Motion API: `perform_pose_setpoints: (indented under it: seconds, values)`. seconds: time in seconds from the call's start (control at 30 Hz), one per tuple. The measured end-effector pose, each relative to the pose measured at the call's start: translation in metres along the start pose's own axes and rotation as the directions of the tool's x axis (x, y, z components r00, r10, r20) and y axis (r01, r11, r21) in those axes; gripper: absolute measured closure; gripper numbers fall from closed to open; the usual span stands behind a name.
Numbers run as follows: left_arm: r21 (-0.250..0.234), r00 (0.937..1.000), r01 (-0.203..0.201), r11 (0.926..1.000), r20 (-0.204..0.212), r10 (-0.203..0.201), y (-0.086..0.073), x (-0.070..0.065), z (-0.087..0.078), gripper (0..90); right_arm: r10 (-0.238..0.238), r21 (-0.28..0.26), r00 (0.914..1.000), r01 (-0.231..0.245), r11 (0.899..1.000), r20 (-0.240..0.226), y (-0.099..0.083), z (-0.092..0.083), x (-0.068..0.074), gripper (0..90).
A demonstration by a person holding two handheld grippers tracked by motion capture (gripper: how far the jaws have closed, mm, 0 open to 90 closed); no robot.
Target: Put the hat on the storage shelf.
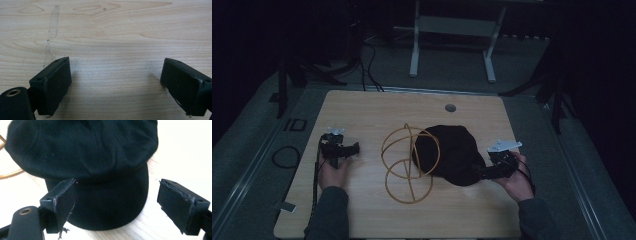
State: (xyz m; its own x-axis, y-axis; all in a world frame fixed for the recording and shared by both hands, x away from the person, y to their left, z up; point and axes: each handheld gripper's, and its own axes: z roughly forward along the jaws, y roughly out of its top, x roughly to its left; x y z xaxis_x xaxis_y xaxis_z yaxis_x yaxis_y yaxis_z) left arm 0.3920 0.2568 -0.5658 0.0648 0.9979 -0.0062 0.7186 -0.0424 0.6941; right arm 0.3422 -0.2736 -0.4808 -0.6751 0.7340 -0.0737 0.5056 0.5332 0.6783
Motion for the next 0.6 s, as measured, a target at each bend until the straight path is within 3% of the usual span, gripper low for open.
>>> perform_pose_setpoints:
  seconds: [0.6]
  values:
    - [0.0,1.0,0.0,1.0,0.0,0.0,0.0,0.0,0.0,9.5,-0.029,0.008,0.9985,0.029,1.0,-0.046,0.02,0.009,-0.002,15.6]
